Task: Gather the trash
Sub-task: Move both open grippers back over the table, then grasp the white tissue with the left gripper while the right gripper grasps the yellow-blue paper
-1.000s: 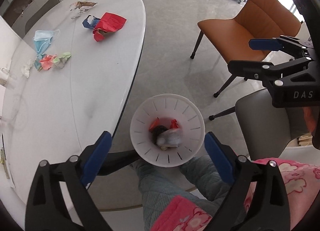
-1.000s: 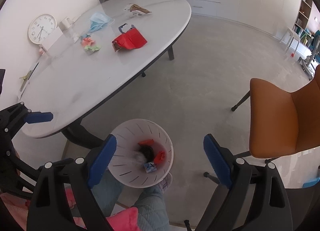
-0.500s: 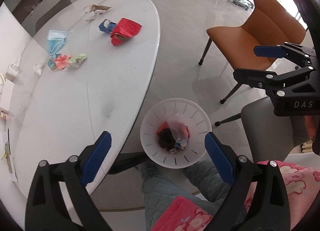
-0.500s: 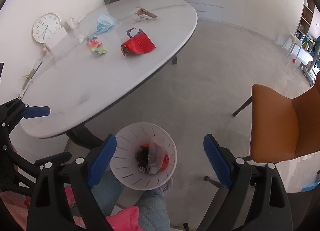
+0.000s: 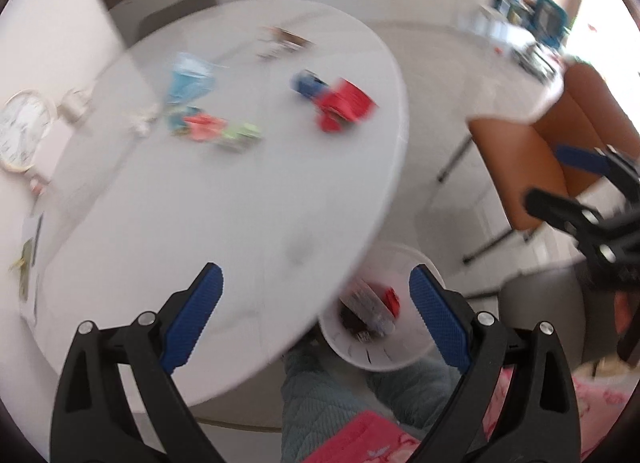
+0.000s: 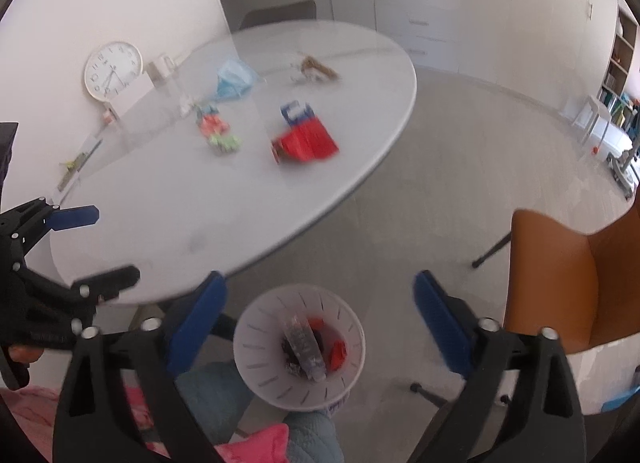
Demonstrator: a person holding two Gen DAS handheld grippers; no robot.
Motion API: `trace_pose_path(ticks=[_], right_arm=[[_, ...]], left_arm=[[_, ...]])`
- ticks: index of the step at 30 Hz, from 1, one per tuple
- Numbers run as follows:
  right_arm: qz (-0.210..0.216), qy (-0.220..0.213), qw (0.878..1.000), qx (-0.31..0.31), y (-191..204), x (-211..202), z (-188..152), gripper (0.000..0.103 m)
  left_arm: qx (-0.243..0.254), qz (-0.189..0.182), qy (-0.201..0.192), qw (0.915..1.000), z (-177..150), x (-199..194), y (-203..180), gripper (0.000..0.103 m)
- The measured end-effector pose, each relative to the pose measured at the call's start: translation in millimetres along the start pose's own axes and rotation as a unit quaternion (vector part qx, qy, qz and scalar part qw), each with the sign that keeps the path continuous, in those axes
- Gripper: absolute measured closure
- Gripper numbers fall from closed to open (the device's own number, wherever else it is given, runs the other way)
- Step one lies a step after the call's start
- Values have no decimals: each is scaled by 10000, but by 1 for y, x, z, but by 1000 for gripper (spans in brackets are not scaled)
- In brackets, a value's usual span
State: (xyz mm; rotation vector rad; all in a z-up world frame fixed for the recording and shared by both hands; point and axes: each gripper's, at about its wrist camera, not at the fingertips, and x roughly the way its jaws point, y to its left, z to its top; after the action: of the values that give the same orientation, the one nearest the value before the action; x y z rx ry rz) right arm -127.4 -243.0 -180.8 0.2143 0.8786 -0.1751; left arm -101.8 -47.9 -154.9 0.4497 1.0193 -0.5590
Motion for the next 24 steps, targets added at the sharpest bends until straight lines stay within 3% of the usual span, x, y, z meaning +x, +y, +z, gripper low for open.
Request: trace_pose_path(ticks=[6, 12, 24], right_arm=[[-12, -288, 9991, -307, 22, 0, 40, 2], [45, -530, 9979, -371, 53, 13, 83, 2], [325, -497, 9976, -344, 146, 88, 154, 2]], left_arm=[[-687, 557, -533, 9947, 26, -22, 63, 7], [-1079, 723, -710, 9890, 52, -21, 128, 7], [-1033, 453, -600, 9918, 105, 42, 246, 7]])
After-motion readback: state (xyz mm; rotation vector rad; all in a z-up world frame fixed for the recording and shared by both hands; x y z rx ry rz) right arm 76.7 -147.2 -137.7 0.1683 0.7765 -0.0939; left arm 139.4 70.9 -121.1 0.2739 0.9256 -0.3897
